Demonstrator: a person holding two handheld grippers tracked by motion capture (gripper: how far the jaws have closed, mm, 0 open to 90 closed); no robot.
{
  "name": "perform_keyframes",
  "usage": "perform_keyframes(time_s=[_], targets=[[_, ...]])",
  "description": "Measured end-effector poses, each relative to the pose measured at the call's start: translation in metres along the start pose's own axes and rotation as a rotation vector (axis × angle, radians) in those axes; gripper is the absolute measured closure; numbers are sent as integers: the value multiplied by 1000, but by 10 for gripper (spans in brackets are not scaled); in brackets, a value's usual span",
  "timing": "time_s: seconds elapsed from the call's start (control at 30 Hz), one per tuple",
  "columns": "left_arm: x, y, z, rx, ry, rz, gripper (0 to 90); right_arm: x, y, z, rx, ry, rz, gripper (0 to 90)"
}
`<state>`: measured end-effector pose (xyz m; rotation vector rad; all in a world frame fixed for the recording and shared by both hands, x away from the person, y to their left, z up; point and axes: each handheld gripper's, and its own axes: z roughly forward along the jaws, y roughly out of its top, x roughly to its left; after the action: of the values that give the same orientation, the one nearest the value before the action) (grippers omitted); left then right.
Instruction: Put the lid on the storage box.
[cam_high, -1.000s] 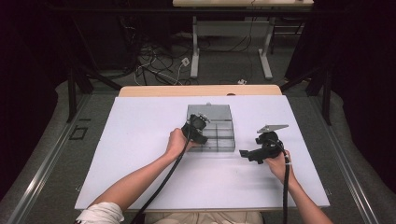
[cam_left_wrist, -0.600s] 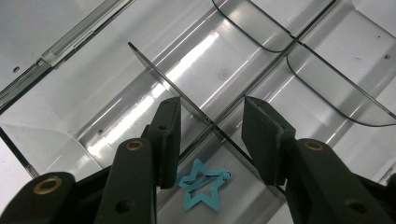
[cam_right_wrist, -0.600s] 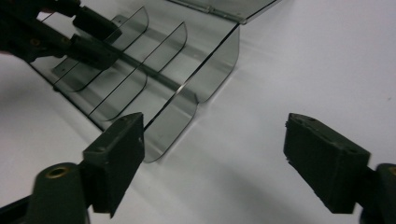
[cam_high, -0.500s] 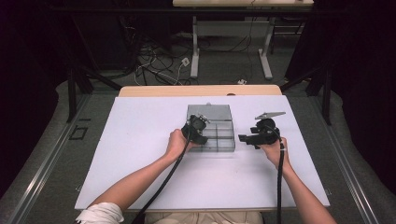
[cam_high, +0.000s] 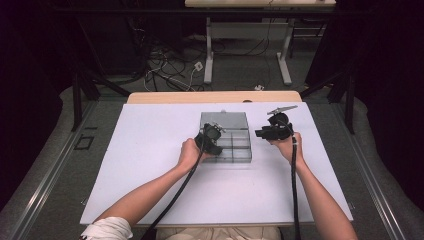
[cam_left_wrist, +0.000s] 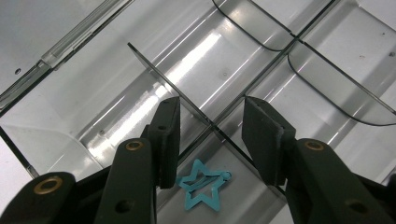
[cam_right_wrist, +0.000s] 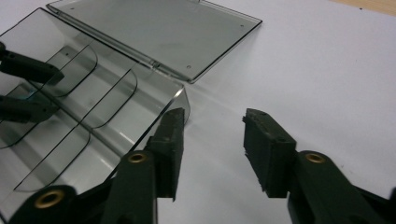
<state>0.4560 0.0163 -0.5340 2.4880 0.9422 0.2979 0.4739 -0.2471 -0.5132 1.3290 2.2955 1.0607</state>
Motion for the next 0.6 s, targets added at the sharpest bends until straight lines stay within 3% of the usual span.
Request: perform_keyframes(time_s=[0.17,0.3,0.5,0.6], targets=[[0,0,0,-3,-1,-3,579,-3,9,11,35,-17,13,803],[0,0,0,-4,0,-2,579,-8,15,20,40,-27,28,898],[0,0,0,-4,-1,-2,579,-14,20,34,63,-38,56,900],[0,0,0,-3,-2,-1,579,-14,23,42,76,-53,41,900]])
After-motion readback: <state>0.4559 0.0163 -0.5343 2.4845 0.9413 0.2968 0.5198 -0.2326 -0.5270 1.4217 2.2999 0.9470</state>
